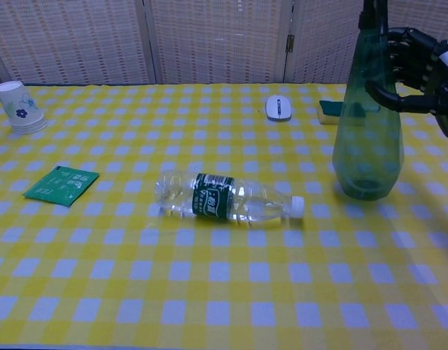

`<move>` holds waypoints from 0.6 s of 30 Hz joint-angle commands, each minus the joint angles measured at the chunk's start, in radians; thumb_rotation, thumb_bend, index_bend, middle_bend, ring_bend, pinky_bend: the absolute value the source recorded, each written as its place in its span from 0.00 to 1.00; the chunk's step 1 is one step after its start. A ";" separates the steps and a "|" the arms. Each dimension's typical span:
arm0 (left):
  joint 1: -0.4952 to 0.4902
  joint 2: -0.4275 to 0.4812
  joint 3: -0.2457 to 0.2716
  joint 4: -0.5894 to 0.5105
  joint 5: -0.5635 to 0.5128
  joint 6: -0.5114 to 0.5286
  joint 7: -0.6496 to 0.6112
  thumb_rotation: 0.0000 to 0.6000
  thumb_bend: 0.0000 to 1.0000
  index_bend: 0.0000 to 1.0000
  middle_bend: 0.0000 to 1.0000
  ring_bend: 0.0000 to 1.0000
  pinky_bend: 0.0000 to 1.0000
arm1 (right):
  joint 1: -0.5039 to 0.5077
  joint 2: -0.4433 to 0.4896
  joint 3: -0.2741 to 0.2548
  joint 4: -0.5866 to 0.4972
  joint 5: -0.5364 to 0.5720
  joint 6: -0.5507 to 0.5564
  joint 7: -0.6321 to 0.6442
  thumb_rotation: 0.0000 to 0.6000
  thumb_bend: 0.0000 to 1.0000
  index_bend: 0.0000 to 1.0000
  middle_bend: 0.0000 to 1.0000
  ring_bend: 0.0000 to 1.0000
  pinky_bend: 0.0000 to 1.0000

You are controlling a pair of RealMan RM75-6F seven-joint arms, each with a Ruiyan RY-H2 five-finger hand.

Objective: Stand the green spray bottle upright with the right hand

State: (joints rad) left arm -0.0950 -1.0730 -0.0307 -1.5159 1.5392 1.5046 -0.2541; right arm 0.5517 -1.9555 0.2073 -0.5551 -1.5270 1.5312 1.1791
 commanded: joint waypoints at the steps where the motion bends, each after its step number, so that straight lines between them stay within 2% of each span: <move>1: 0.000 0.001 0.000 0.001 0.000 -0.001 -0.002 0.82 0.36 0.00 0.03 0.06 0.00 | -0.004 -0.028 -0.009 0.041 -0.002 0.010 0.034 1.00 0.40 0.64 0.66 0.68 0.55; 8: 0.000 0.002 0.000 0.002 0.004 0.002 -0.011 0.83 0.36 0.00 0.03 0.06 0.00 | -0.028 -0.031 -0.037 0.072 0.002 -0.025 0.053 1.00 0.40 0.63 0.64 0.66 0.53; 13: 0.004 0.004 0.003 -0.004 0.010 0.009 -0.007 0.82 0.36 0.00 0.03 0.06 0.00 | -0.048 -0.011 -0.062 0.063 -0.005 -0.040 0.055 1.00 0.40 0.55 0.57 0.61 0.46; 15: 0.004 0.007 0.005 -0.009 0.010 0.006 -0.002 0.82 0.36 0.00 0.04 0.06 0.00 | -0.057 0.007 -0.078 0.045 -0.015 -0.041 0.051 1.00 0.40 0.45 0.51 0.55 0.42; 18: 0.003 0.009 0.006 -0.014 0.011 0.003 0.000 0.83 0.36 0.00 0.04 0.06 0.00 | -0.068 0.042 -0.093 -0.007 -0.025 -0.041 0.043 1.00 0.40 0.24 0.40 0.43 0.35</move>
State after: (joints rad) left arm -0.0918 -1.0640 -0.0246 -1.5296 1.5500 1.5077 -0.2537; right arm 0.4920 -1.9332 0.1248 -0.5360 -1.5440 1.4894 1.2291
